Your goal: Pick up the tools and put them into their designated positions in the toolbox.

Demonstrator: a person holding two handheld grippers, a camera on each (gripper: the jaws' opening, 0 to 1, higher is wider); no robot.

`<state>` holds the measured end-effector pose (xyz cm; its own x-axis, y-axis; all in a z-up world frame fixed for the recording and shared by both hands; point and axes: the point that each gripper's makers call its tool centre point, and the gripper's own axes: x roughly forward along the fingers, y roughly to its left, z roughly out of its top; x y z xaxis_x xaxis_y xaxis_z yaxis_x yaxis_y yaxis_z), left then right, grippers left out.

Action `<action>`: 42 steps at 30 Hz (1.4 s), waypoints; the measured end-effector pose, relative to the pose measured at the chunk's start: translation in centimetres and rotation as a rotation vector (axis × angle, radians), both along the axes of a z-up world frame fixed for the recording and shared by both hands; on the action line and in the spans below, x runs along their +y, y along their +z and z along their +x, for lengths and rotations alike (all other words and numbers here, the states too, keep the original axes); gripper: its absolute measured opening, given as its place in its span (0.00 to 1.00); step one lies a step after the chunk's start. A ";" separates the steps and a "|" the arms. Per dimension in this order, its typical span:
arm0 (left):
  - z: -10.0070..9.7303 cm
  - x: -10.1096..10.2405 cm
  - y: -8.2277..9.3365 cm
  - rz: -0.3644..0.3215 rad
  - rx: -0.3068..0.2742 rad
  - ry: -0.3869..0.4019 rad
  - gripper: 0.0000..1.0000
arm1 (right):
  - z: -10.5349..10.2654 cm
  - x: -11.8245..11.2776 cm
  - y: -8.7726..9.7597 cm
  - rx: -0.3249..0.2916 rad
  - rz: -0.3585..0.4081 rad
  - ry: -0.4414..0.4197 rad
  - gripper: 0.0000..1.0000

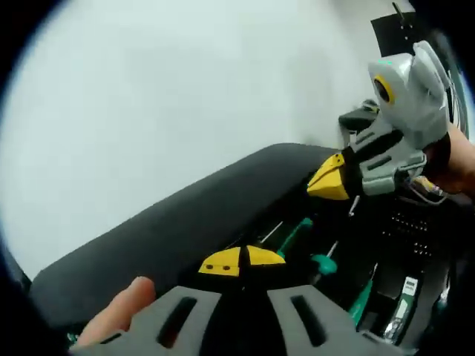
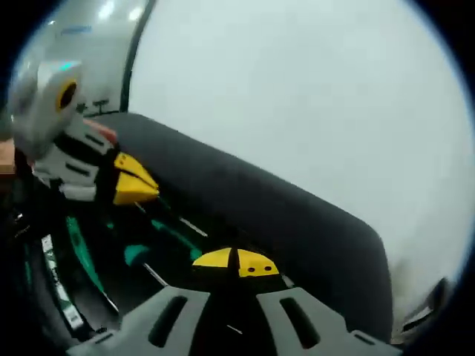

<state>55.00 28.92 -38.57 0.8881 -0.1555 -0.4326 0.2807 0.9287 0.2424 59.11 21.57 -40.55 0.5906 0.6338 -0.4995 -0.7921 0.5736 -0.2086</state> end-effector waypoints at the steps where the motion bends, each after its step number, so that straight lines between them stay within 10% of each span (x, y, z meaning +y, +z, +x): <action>1: 0.0 0.3 -0.2 0.000 0.011 0.002 0.00 | 0.6 -0.5 -0.1 -0.050 -0.067 -0.002 0.00; 5: -0.1 1.4 -0.6 -0.012 0.028 -0.001 0.00 | -0.6 -0.9 0.7 0.042 0.090 -0.055 0.00; 13: 1.4 1.7 1.3 -0.241 0.021 0.047 0.00 | -0.4 -0.9 0.6 -0.029 0.025 -0.048 0.00; 19: 0.7 -0.4 -1.5 0.033 0.119 -0.024 0.00 | 0.1 -0.7 0.4 -0.013 -0.068 0.014 0.00; 21: 0.6 0.2 -0.3 -0.053 0.085 -0.005 0.00 | 0.1 0.0 2.2 -0.035 0.036 0.043 0.00; 25: 0.3 4.0 2.1 -0.204 0.042 0.089 0.00 | 0.9 0.2 5.4 -0.203 0.011 0.053 0.00; 29: -0.4 3.6 0.0 -0.182 0.135 0.057 0.00 | -1.4 3.9 5.1 -0.085 0.107 0.156 0.02; 33: -0.2 2.0 -2.1 0.062 0.139 -0.046 0.00 | 0.7 3.8 4.9 -0.081 0.123 0.096 0.02; 36: -0.4 -0.6 -1.9 0.020 0.166 -0.171 0.00 | 1.9 2.4 4.5 -0.002 0.206 0.012 0.02; 42: 0.4 -0.2 -2.2 0.075 0.144 -0.145 0.00 | 1.8 0.9 4.1 0.021 0.297 -0.034 0.03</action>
